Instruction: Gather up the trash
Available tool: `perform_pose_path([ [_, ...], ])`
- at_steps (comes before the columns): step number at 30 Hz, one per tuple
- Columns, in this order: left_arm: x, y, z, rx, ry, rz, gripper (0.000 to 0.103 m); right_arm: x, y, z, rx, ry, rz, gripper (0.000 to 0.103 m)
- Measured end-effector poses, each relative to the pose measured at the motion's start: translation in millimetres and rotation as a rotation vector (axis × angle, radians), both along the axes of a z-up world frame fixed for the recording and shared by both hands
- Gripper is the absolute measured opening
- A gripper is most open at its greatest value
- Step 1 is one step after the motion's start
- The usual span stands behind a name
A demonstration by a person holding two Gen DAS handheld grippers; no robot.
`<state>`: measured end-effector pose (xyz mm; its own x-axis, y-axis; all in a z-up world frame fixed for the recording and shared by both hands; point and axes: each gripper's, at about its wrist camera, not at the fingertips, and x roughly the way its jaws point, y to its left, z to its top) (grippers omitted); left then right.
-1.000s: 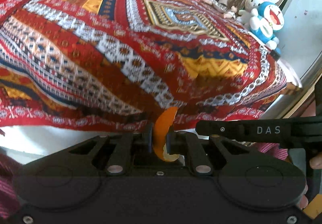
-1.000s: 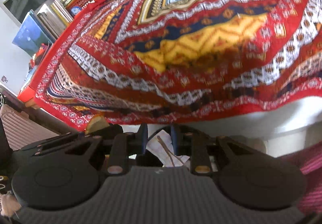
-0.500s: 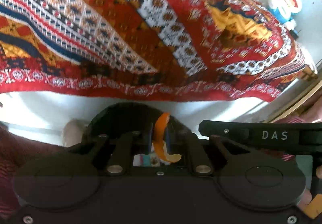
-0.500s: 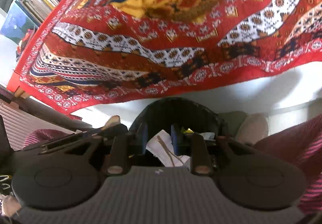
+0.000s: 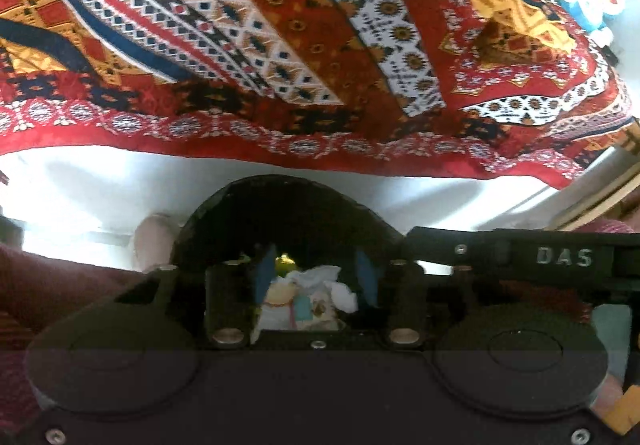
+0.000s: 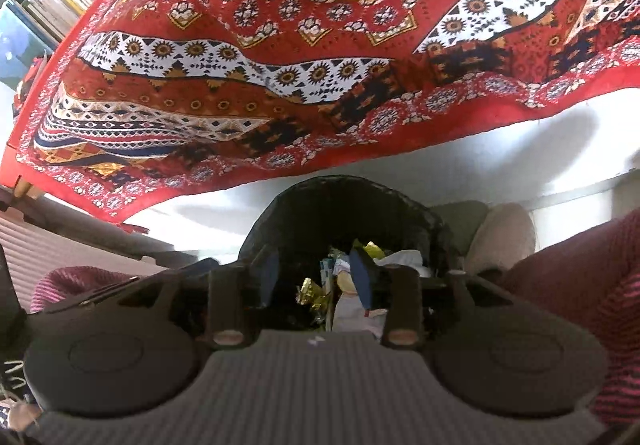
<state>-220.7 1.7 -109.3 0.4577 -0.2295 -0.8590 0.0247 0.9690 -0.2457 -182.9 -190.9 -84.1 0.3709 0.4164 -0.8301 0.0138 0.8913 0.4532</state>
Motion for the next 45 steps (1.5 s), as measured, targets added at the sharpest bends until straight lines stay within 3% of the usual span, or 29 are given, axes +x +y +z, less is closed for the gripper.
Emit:
perform_pose_path([
  [2, 0, 2, -3, -0.008, 0.015, 0.013, 0.054, -1, -1, 1, -0.009, -0.011, 0.002, 0.068],
  [5, 1, 4, -8, -0.028, 0.041, 0.025, 0.060, -3, -2, 2, -0.031, -0.018, -0.002, 0.075],
  [19, 2, -1, -27, 0.041, 0.099, 0.006, 0.078, -8, 1, -6, -0.157, -0.011, 0.018, 0.088],
  [31, 2, -5, -43, 0.137, 0.150, -0.007, 0.086, -8, 6, -24, -0.203, 0.056, 0.038, 0.092],
  [40, 4, -5, -49, 0.142, 0.176, -0.004, 0.087, -8, 11, -27, -0.211, 0.063, 0.055, 0.093],
  [45, 3, -5, -51, 0.141, 0.177, -0.006, 0.096, -8, 11, -28, -0.214, 0.063, 0.064, 0.094],
])
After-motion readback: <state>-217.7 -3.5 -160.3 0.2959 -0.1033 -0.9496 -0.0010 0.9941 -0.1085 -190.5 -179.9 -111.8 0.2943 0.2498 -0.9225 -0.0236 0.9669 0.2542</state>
